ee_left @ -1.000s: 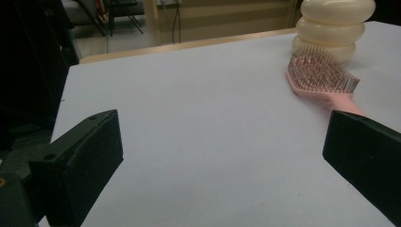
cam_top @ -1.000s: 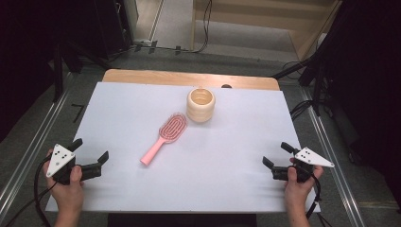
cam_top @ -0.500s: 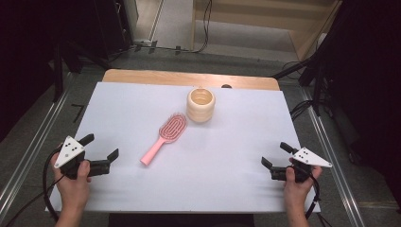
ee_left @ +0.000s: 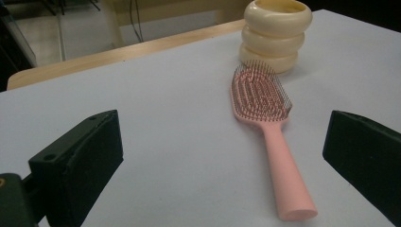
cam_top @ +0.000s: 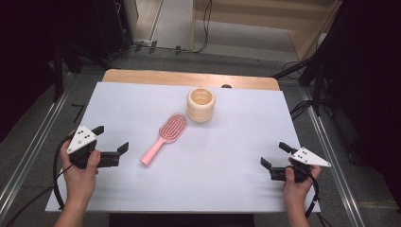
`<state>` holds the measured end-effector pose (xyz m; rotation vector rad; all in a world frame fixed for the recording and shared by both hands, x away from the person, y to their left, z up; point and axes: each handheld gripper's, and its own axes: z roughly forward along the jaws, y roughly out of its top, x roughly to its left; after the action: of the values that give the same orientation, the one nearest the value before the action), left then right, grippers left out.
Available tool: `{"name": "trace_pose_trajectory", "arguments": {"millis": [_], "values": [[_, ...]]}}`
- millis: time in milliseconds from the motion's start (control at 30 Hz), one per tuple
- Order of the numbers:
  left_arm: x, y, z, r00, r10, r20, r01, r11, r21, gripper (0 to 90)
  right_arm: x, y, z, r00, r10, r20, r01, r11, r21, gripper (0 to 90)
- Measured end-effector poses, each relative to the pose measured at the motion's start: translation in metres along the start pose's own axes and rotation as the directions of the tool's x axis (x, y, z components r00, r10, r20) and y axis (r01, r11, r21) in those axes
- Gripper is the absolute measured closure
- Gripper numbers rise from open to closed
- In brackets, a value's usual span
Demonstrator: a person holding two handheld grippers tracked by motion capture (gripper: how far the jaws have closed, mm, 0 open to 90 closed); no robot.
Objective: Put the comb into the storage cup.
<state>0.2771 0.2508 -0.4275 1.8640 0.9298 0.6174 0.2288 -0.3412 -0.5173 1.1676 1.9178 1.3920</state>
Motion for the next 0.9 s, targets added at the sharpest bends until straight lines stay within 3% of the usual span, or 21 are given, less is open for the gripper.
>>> {"name": "trace_pose_trajectory", "arguments": {"millis": [233,467,900], "values": [[-0.007,0.016,0.010,0.9994,0.012,0.033,-0.014,0.9986,0.050,0.0,0.001,0.000,0.002,1.0000,-0.008,0.004,0.008,1.000,0.009,0.0],[-0.020,0.030,0.032,0.9976,0.046,0.052,-0.053,0.9887,0.140,0.0,0.002,0.000,0.003,0.9998,-0.015,0.010,0.015,1.000,0.021,0.0],[-0.032,0.041,0.050,0.9952,0.061,0.076,-0.073,0.9831,0.168,0.0,0.002,0.000,0.004,0.9998,-0.021,0.007,0.021,0.999,0.033,0.0]]}}
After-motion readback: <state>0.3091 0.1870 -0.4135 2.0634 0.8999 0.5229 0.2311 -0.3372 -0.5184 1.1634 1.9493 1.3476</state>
